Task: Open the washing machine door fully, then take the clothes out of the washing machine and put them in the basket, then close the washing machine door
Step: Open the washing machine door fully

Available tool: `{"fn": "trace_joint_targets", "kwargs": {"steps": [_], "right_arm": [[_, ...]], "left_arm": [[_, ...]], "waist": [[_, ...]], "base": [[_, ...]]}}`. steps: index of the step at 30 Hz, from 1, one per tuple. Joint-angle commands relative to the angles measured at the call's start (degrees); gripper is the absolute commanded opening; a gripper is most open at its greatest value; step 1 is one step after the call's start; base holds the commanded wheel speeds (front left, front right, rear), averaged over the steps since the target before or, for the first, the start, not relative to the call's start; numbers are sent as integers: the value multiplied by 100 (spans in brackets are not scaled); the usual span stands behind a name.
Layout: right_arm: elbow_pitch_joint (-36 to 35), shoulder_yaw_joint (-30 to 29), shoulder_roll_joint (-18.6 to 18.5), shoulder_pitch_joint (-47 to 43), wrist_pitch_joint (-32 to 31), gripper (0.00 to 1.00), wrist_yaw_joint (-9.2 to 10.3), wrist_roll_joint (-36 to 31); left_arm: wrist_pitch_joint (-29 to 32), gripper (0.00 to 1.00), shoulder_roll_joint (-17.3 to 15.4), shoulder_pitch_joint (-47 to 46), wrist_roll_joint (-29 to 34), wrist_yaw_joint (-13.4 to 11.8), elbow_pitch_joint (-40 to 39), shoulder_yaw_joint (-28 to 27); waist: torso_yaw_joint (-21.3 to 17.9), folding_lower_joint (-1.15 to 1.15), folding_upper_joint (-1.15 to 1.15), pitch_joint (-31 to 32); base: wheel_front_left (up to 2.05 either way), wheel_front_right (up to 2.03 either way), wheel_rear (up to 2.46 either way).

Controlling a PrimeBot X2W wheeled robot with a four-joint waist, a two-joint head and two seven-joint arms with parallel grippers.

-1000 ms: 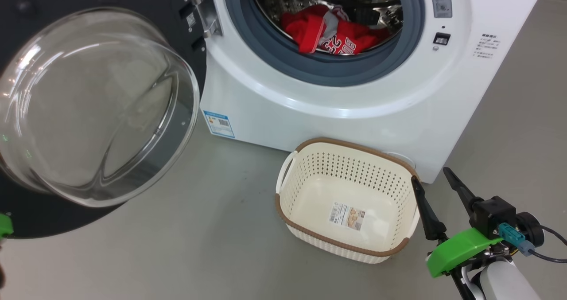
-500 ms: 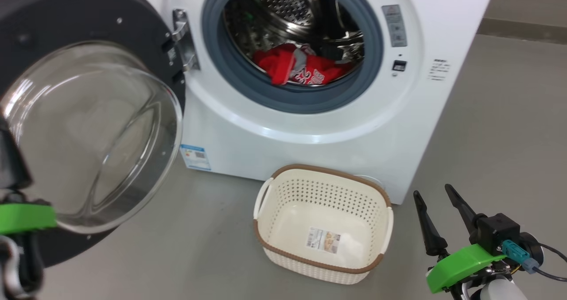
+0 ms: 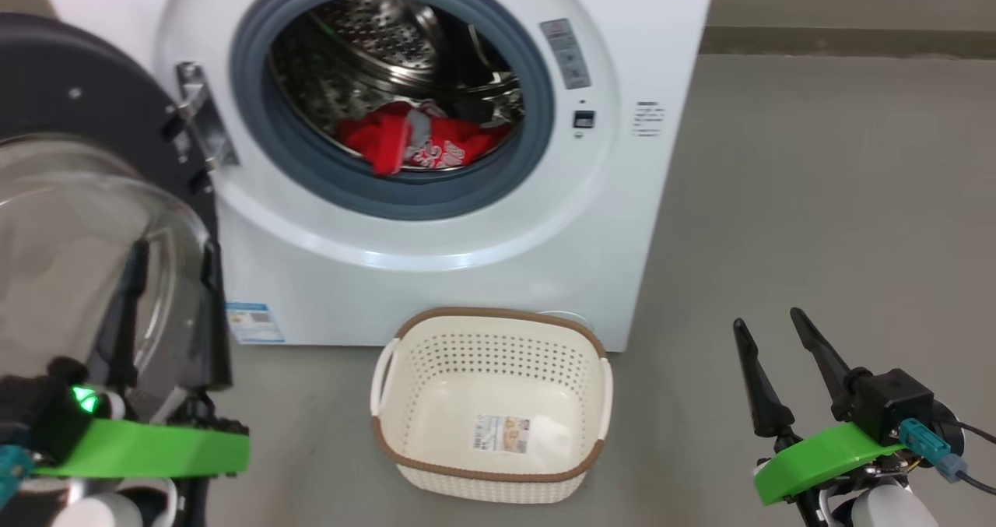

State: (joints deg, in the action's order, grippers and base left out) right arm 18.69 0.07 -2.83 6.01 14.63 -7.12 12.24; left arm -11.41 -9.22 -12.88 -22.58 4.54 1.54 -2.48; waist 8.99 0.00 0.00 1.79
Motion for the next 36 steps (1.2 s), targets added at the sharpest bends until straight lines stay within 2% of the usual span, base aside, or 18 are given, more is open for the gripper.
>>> {"fn": "trace_joint_targets", "kwargs": {"steps": [1, 7, 17, 21, 24, 36], "right_arm": [[-242, 101, -6, 120, 37, 100, -36, 25], [-551, 103, -6, 112, 37, 100, -36, -39], [-905, 92, -5, -56, 37, 100, -36, -100], [-986, 110, -5, -208, 37, 100, -36, -116], [-1018, 121, -5, -314, 37, 100, -36, -74], [-1073, 230, -5, -634, 37, 100, -36, -86]], "left_arm": [[30, 100, -113, -3, -64, 84, -185, -99], [82, 100, -134, 364, -131, 147, -167, 80], [-57, 100, -26, 1057, -206, 90, 45, 65], [-268, 100, -49, 1378, 71, 37, 331, 52], [-333, 100, 29, 1498, 195, -9, 555, -10], [-357, 100, 251, 1744, 475, 130, 849, -63]], "waist": [[-374, 0, 0, 9], [-755, 0, 0, 29], [-1164, 0, 0, 148], [-1307, 0, 0, 208], [-1365, 0, 0, 253], [-1358, 0, 0, 408]], "base": [[0, 0, 0], [0, 0, 0], [0, 0, 0], [0, 0, 0], [0, 0, 0], [0, 0, 0]]}}
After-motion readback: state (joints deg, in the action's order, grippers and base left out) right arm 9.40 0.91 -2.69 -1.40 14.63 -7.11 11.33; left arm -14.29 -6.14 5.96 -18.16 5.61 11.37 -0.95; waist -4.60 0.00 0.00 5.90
